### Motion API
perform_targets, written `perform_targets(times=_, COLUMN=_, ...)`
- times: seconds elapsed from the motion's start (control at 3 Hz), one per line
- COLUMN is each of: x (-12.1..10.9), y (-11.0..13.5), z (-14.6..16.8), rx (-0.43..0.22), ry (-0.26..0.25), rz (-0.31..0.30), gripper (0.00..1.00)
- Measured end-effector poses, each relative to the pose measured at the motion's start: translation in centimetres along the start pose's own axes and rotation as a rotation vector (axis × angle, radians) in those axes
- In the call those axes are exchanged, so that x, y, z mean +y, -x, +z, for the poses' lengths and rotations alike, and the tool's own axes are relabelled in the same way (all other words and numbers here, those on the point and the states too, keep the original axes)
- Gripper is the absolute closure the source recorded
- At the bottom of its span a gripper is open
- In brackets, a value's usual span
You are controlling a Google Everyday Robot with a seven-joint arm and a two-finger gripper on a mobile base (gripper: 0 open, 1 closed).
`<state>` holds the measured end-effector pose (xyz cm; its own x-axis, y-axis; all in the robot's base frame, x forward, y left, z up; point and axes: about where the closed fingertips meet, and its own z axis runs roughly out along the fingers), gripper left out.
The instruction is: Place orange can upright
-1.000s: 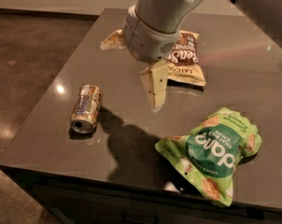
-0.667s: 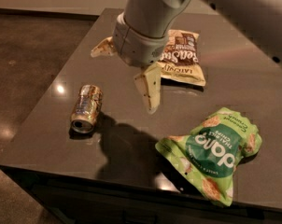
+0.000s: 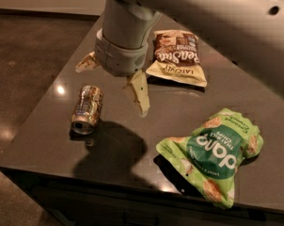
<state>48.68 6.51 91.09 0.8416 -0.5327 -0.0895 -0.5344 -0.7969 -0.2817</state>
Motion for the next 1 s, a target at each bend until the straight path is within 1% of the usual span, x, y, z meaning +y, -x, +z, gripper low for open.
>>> perform_targets(times=0.33, x=-0.8, y=0.5, z=1.8, rx=0.020, ry=0.027, rz=-0.063, gripper=0.00)
perform_targets(times=0.67, x=-1.4, y=0.9, z=4.0, rx=0.059, ry=0.057, rz=-0.123, gripper=0.00)
perform_targets(times=1.0, x=-1.5, y=1.1, z=4.9, rx=0.078, ry=0.074, rz=-0.149, gripper=0.00)
